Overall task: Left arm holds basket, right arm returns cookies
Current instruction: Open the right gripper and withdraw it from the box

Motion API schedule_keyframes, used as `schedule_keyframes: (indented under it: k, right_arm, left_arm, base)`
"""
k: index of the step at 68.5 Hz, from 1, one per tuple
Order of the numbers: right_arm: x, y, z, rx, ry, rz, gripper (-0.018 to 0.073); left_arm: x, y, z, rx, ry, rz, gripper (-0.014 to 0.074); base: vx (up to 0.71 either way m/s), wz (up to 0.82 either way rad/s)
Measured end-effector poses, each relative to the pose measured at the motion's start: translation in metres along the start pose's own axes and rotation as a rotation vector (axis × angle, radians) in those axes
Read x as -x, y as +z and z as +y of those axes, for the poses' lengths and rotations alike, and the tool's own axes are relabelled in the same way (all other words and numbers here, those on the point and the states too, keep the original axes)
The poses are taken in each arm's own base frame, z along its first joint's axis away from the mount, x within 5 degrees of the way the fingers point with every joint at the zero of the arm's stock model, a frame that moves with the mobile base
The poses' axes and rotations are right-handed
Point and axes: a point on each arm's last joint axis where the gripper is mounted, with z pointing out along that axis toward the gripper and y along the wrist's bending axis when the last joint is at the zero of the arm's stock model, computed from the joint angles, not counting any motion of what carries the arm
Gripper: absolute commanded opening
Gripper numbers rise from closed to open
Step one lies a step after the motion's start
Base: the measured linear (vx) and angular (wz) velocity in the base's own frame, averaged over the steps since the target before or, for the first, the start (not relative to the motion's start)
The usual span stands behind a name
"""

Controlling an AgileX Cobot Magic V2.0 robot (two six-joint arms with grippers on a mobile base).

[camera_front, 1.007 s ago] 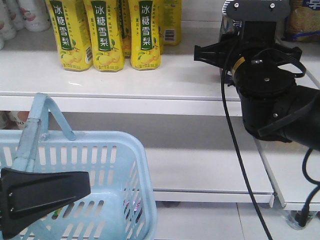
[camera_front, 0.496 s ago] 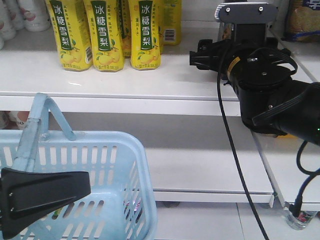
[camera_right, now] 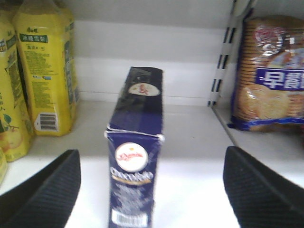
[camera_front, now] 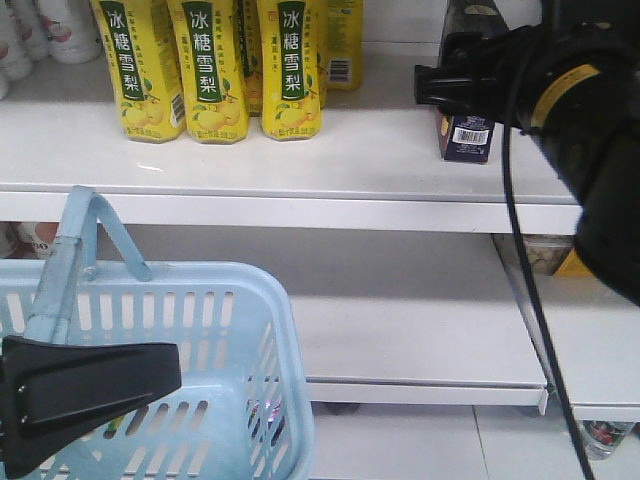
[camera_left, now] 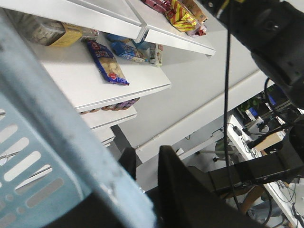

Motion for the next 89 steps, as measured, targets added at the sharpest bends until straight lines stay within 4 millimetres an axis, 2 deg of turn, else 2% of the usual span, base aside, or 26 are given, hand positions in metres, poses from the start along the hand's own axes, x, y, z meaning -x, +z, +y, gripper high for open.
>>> schedule_keyframes:
  k: [17,26,37,50,56,63,68,73,89]
  right_arm:
    - [0.011,-0.056,-0.022,-0.027,-0.031,0.068,0.0537]
    - [0.015,-0.083,-0.028,0.056,-0.043,0.057,0.0537]
    - [0.002,-0.105,-0.039,0.16,-0.074,0.043,0.0533]
    - [-0.018,-0.112,-0.056,0.197,-0.088,0.062,0.0477]
    - [-0.026,-0.113,-0.062,0.204,-0.084,0.084,0.0412]
    - [-0.034,-0.114,-0.069,0.21,-0.08,0.101,0.026]
    - [-0.04,-0.115,-0.076,0.21,-0.083,0.102,0.0102]
    - [-0.047,-0.116,-0.082,0.21,-0.082,0.102,-0.0015]
    - [-0.063,-0.118,-0.101,0.219,-0.066,0.095,-0.0008]
  left_arm:
    - [0.0,0.0,0.0,0.0,0.0,0.0,-0.0006]
    - [0.0,0.0,0.0,0.0,0.0,0.0,-0.0006]
    - [0.0,0.0,0.0,0.0,0.0,0.0,-0.0006]
    - [0.0,0.0,0.0,0.0,0.0,0.0,-0.0006]
    - [0.0,0.0,0.0,0.0,0.0,0.0,-0.0006]
    - [0.0,0.0,0.0,0.0,0.0,0.0,-0.0006]
    - [0.0,0.0,0.0,0.0,0.0,0.0,-0.0006]
    - [0.0,0.0,0.0,0.0,0.0,0.0,-0.0006]
    - [0.0,0.0,0.0,0.0,0.0,0.0,-0.0006]
  base:
    - [0.0,0.0]
    - [0.0,0.0]
    - [0.0,0.0]
    - [0.0,0.0]
    - [0.0,0.0]
    - [0.0,0.0]
    - [0.0,0.0]
    - [0.0,0.0]
    - [0.0,0.0]
